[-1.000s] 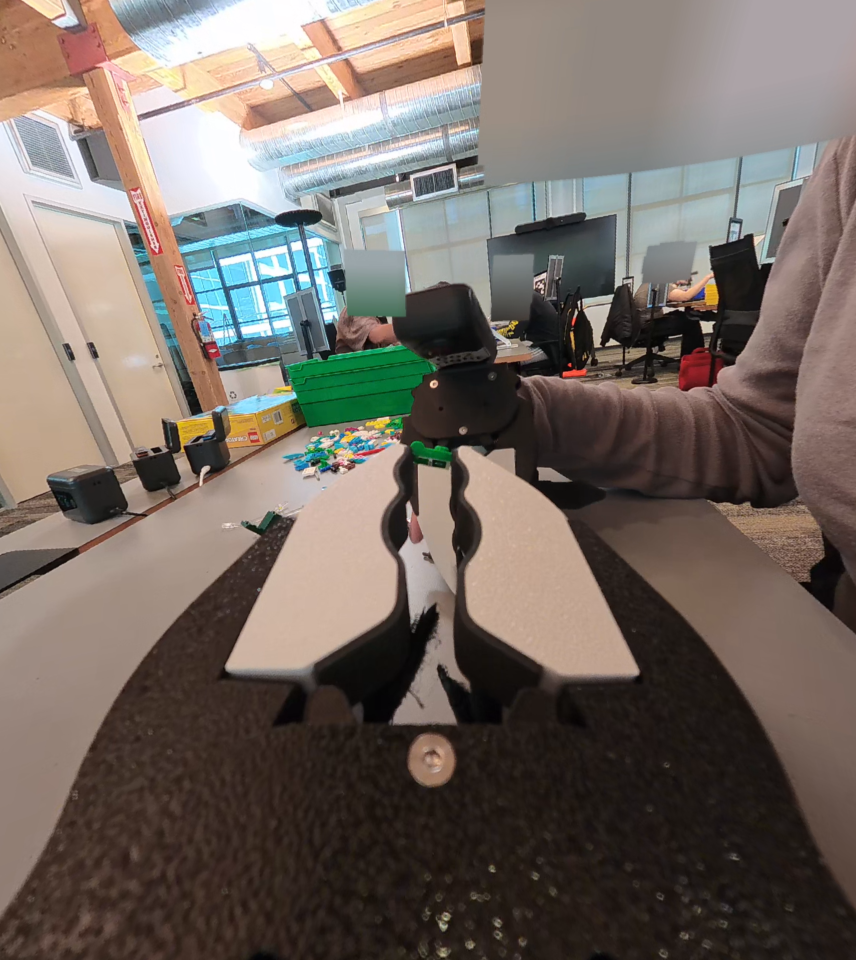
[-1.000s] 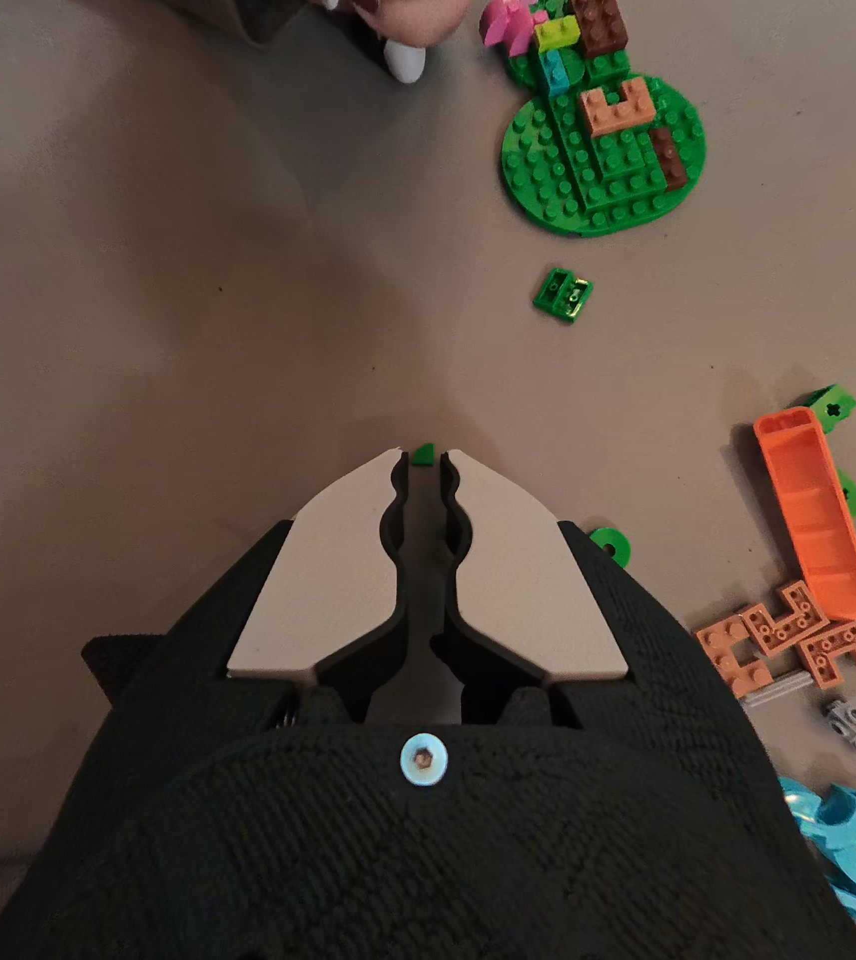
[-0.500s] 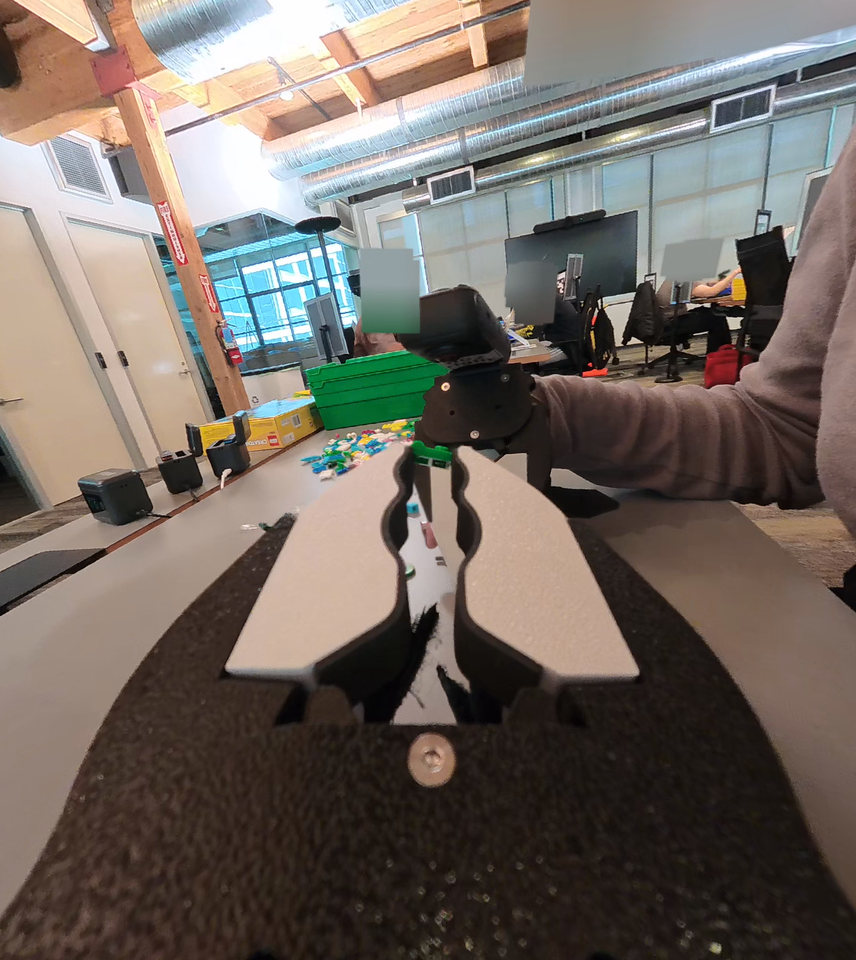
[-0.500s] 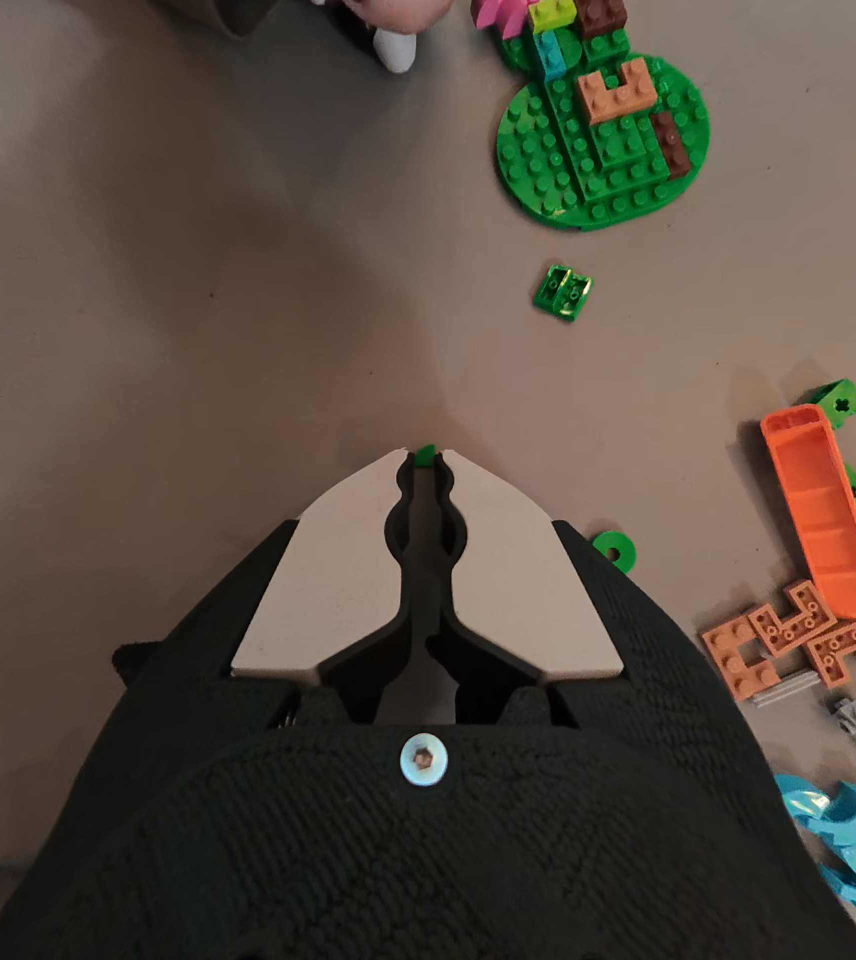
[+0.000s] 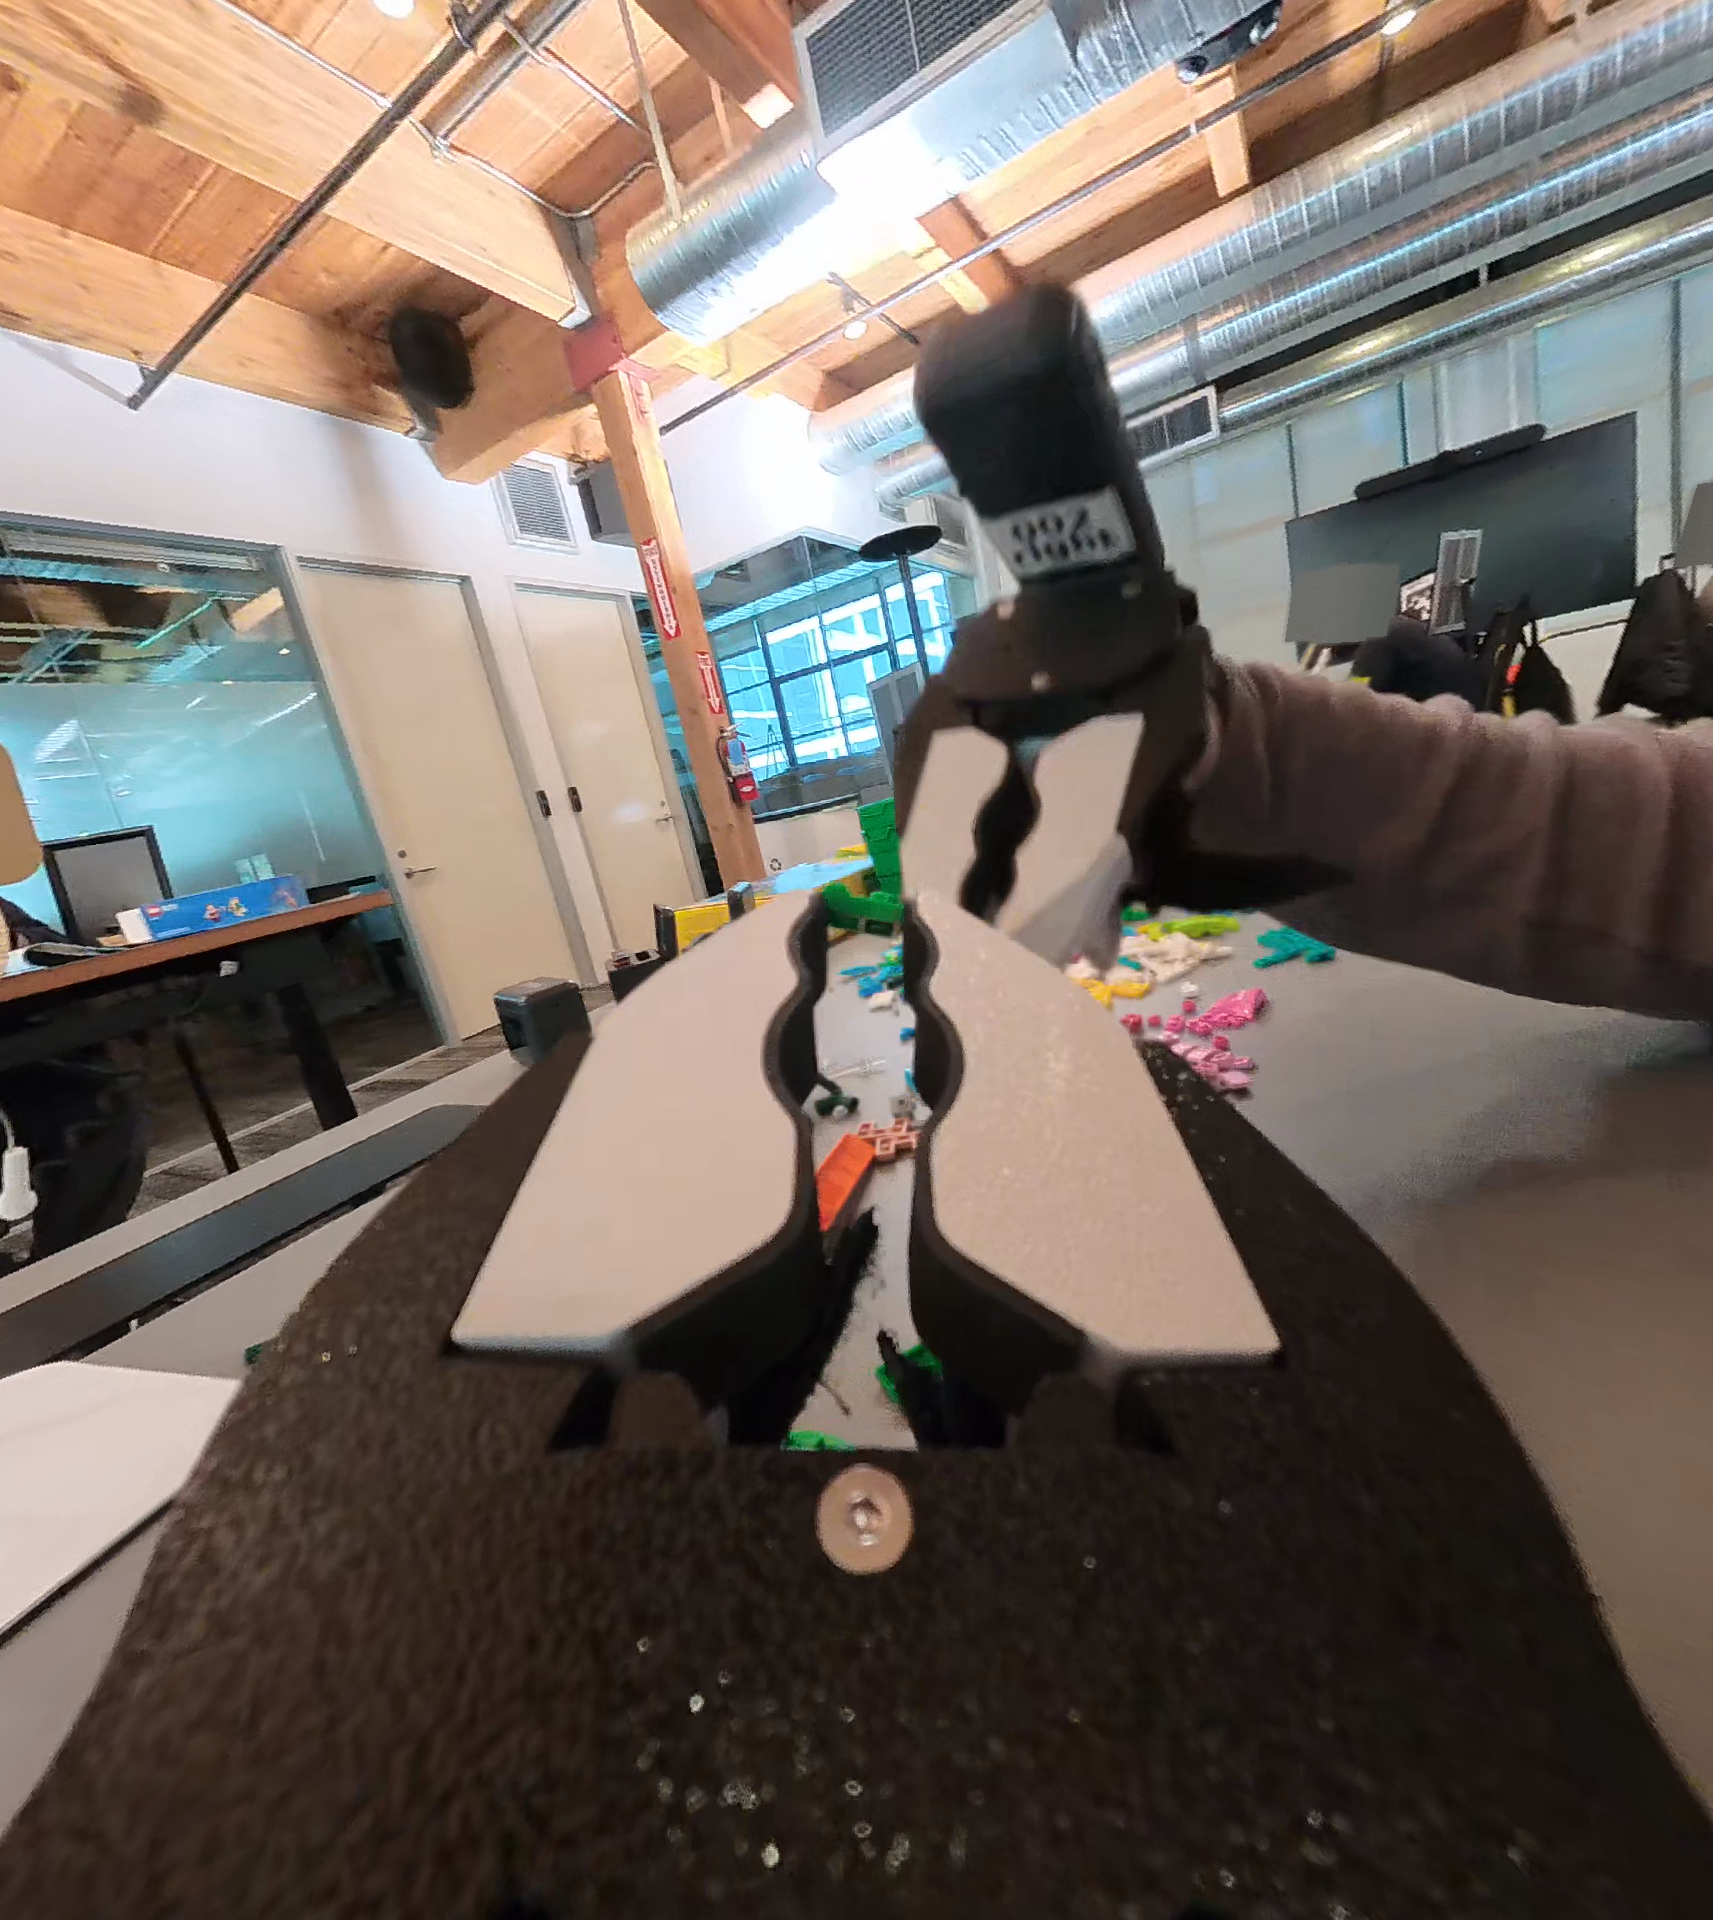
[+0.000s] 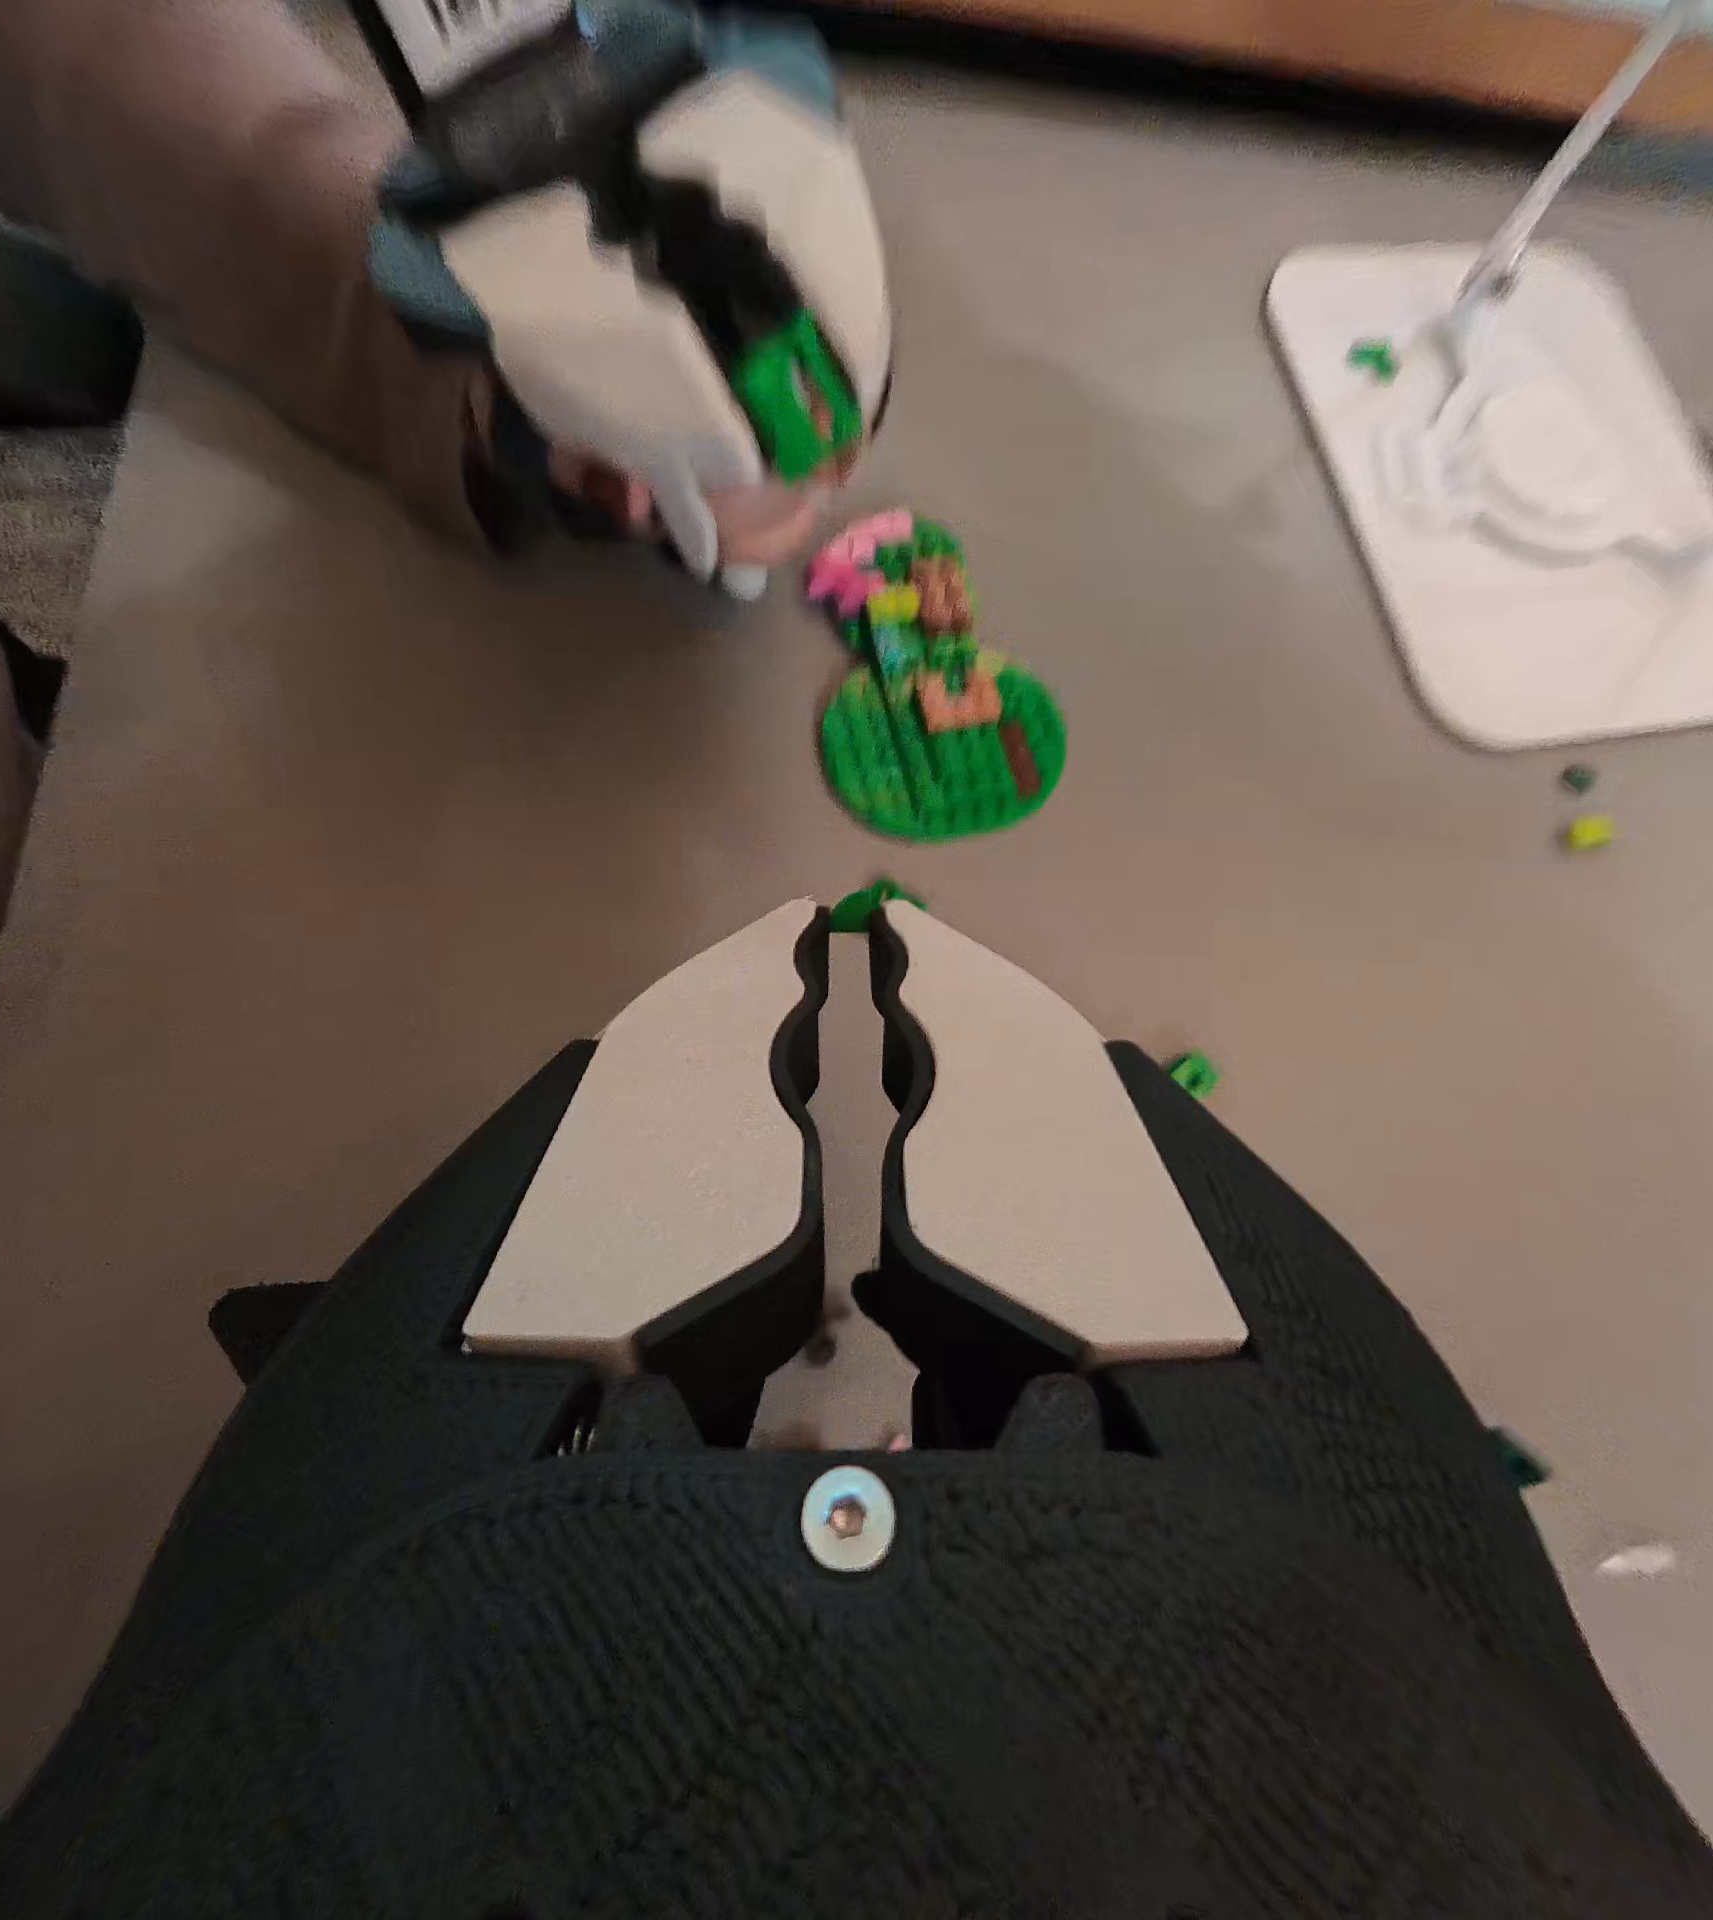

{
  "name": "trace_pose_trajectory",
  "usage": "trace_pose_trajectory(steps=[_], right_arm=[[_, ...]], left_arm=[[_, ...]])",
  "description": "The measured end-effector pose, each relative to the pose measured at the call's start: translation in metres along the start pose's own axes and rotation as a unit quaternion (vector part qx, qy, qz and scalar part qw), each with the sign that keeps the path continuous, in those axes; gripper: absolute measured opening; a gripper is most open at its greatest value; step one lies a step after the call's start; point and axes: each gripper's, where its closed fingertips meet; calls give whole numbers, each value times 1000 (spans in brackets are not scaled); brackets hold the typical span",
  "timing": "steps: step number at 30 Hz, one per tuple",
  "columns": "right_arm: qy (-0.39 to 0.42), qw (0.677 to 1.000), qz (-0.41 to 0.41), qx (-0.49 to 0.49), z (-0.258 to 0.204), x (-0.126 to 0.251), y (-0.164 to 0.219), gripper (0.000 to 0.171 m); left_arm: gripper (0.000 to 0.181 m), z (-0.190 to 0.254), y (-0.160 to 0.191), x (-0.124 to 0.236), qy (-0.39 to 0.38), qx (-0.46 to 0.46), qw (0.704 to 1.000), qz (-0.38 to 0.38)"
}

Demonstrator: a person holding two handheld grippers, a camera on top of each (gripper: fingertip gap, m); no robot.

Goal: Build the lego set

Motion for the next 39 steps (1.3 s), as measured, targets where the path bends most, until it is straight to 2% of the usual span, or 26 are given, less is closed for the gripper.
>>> trace_pose_trajectory(steps=[1,5,9,16,39], right_arm=[[4,1000,21,10,3,3,-16,5],[-17,995,99,24,-3,6,-69,5],[-31,993,105,39,-10,0,-84,5],[-36,996,73,32,-8,-9,-80,6],[-52,997,59,19,-9,-15,-78,5]], left_arm=[[13,0,0,0,-2,-1,1000,0],[13,-2,0,0,-6,2,1000,1],[13,-1,1,-1,-9,4,1000,0],[13,-2,-1,-1,-16,18,1000,6],[13,-1,1,-2,-12,33,999,4]])
Point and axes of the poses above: each gripper's, where its closed fingertips meet, x back along the fingers, y out of its underside, z = x × y across the jaws
